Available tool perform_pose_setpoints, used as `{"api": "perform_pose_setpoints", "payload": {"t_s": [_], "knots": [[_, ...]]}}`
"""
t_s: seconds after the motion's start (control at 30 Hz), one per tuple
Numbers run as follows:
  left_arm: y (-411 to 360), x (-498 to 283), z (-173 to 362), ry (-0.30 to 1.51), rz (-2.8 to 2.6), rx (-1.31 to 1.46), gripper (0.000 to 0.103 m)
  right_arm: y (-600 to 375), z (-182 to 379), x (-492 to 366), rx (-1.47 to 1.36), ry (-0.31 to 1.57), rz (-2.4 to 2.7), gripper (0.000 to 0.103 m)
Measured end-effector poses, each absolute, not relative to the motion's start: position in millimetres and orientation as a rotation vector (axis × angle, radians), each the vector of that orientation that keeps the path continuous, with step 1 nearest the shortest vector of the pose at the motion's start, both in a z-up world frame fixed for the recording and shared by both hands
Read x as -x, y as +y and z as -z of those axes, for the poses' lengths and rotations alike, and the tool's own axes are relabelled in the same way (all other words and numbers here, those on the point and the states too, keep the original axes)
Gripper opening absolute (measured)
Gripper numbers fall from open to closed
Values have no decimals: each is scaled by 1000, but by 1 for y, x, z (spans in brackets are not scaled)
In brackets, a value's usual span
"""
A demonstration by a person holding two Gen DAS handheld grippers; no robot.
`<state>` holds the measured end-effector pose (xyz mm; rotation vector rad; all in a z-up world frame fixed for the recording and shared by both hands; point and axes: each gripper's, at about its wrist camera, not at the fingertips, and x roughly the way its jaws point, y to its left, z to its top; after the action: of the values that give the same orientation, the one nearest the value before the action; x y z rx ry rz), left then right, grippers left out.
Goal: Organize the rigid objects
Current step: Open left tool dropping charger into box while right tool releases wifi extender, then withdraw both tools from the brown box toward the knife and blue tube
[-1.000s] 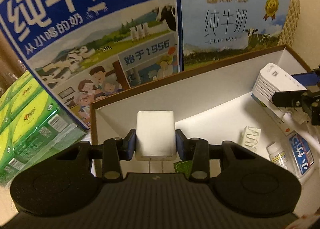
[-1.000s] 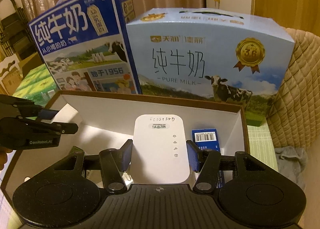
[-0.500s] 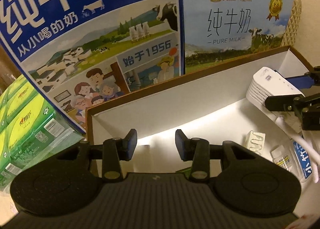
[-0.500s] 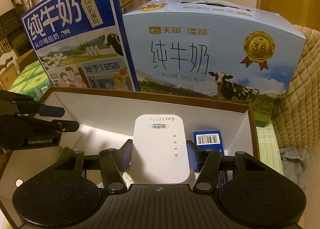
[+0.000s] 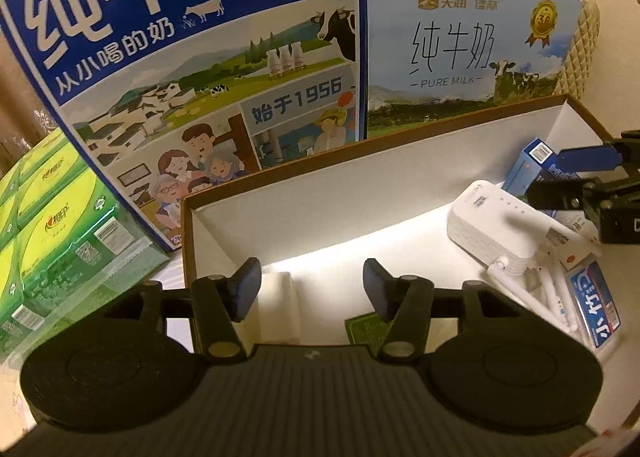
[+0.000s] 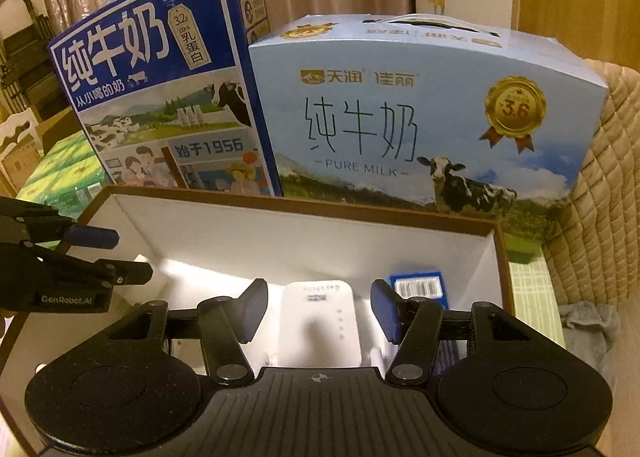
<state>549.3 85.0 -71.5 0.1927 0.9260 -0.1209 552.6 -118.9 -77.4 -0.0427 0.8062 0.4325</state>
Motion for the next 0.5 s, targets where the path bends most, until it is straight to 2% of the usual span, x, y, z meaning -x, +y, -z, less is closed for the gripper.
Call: {"api": "perform_pose_setpoints", "payload": {"t_s": [0.2,0.5], "knots": [[84,-535,64,941,125,-168,53,-127,74,-535,58,815,-449,62],[83,-494,44,929,127,-140,53,-142,56,-506,0,799,-458,67]]}}
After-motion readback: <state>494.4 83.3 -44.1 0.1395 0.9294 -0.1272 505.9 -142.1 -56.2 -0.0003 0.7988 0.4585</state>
